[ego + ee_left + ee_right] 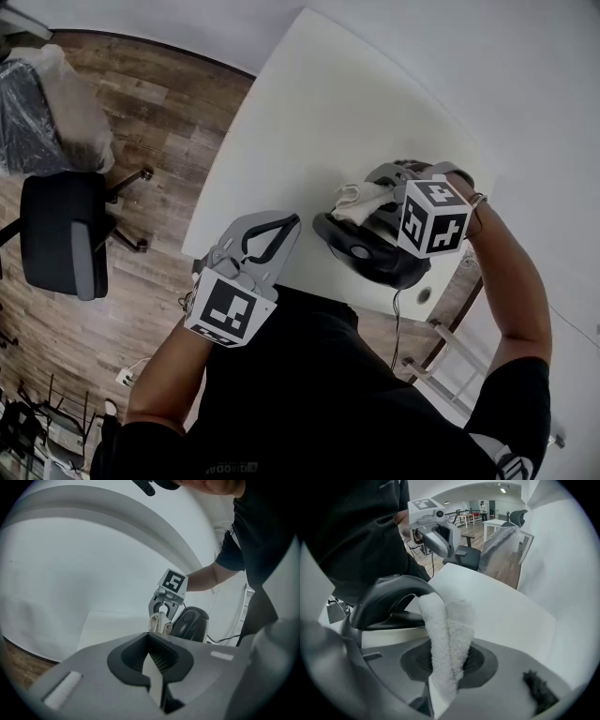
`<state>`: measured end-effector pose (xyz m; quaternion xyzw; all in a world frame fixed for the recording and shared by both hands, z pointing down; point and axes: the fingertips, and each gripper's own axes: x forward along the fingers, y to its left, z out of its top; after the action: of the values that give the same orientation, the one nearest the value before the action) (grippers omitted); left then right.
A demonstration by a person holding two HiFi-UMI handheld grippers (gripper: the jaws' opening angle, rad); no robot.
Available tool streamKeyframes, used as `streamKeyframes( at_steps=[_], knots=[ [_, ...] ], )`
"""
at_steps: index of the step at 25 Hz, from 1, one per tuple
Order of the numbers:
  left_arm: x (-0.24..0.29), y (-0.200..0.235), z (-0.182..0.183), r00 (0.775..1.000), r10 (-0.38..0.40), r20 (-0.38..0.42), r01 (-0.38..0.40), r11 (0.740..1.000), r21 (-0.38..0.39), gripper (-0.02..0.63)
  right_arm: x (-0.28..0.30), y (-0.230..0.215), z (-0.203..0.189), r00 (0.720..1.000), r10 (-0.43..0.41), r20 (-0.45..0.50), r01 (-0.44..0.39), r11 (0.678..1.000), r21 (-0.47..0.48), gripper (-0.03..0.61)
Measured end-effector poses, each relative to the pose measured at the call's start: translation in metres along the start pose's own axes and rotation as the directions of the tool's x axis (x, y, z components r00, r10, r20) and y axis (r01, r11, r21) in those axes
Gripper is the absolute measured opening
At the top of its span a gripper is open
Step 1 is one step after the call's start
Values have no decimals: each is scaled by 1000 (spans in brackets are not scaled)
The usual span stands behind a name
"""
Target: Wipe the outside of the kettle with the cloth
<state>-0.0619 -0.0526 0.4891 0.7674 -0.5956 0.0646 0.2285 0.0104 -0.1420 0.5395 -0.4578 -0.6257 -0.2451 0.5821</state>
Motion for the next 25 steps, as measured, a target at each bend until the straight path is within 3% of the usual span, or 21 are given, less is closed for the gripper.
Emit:
streamKeyframes(
  at_steps=[25],
  knots=[
    [-6, 36, -10, 998, 55, -4, -55, 997, -58, 6, 73, -24, 5, 994, 104, -35, -104, 995, -2, 98]
  ],
)
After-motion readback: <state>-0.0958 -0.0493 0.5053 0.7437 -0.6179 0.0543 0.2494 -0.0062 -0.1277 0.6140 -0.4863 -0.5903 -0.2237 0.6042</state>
